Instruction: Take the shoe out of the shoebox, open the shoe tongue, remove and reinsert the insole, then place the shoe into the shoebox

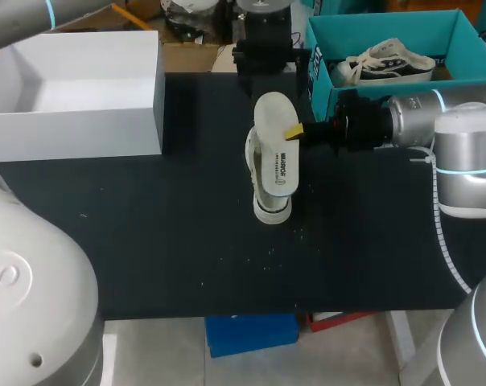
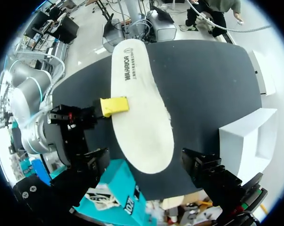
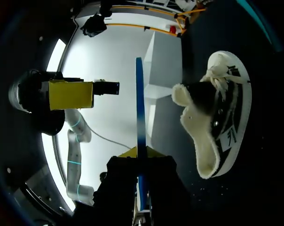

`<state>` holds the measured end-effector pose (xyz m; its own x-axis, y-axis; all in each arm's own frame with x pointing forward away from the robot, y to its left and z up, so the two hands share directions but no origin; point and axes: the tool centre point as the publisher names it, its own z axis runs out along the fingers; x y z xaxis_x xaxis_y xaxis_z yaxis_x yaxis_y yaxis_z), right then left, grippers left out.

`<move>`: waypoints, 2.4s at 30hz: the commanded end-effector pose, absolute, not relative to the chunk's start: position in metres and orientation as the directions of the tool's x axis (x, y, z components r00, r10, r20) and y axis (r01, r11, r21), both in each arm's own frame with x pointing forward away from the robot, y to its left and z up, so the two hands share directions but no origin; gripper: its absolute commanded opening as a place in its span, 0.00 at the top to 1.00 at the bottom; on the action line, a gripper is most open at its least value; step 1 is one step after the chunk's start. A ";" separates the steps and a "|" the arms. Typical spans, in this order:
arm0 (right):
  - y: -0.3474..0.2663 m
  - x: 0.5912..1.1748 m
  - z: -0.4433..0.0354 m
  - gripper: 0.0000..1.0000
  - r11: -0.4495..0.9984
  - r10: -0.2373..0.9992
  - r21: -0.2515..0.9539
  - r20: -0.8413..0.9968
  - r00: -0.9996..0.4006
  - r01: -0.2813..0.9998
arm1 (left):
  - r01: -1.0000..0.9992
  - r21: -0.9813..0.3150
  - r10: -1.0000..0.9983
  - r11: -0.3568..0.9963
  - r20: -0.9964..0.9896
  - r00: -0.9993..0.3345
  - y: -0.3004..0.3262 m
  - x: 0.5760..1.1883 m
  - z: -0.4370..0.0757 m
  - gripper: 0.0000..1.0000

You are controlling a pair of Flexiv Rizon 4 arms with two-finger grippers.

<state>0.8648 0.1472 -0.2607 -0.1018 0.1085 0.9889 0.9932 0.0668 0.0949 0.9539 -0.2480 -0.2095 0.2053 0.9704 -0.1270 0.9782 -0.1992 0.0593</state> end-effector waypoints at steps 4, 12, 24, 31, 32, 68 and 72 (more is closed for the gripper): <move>0.148 0.865 -0.261 1.00 0.066 0.109 0.095 0.989 -0.102 0.993 | 0.978 0.058 0.971 -0.200 -0.119 0.205 -0.257 0.963 -0.210 0.00; 0.148 0.865 -0.261 1.00 0.066 0.109 0.095 0.989 -0.102 0.993 | 0.982 0.051 0.973 -0.181 -0.138 0.186 -0.254 0.925 -0.206 0.00; 0.148 0.865 -0.261 1.00 0.066 0.109 0.095 0.989 -0.102 0.993 | 0.987 0.079 0.981 -0.138 -0.128 0.147 -0.244 0.844 -0.195 0.00; 0.148 0.865 -0.261 1.00 0.066 0.109 0.095 0.989 -0.102 0.993 | 0.991 0.116 0.967 -0.074 -0.236 0.099 -0.234 0.811 -0.196 0.00; 0.148 0.865 -0.261 1.00 0.066 0.109 0.095 0.989 -0.102 0.993 | 0.988 0.145 0.945 -0.046 -0.314 0.090 -0.230 0.806 -0.197 0.00; 0.148 0.865 -0.261 1.00 0.066 0.109 0.095 0.989 -0.102 0.993 | 0.935 0.155 0.196 0.319 -0.976 0.095 -0.201 0.787 -0.219 0.00; 0.148 0.865 -0.261 1.00 0.066 0.109 0.095 0.989 -0.102 0.993 | 0.934 0.092 0.092 0.344 -0.994 0.063 -0.191 0.796 -0.227 0.00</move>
<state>0.8649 0.1472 -0.2607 -0.1018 0.1086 0.9889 0.9932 0.0668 0.0949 0.7914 -0.1950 -0.2183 -0.1062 0.5669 -0.8169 0.9335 0.3398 0.1145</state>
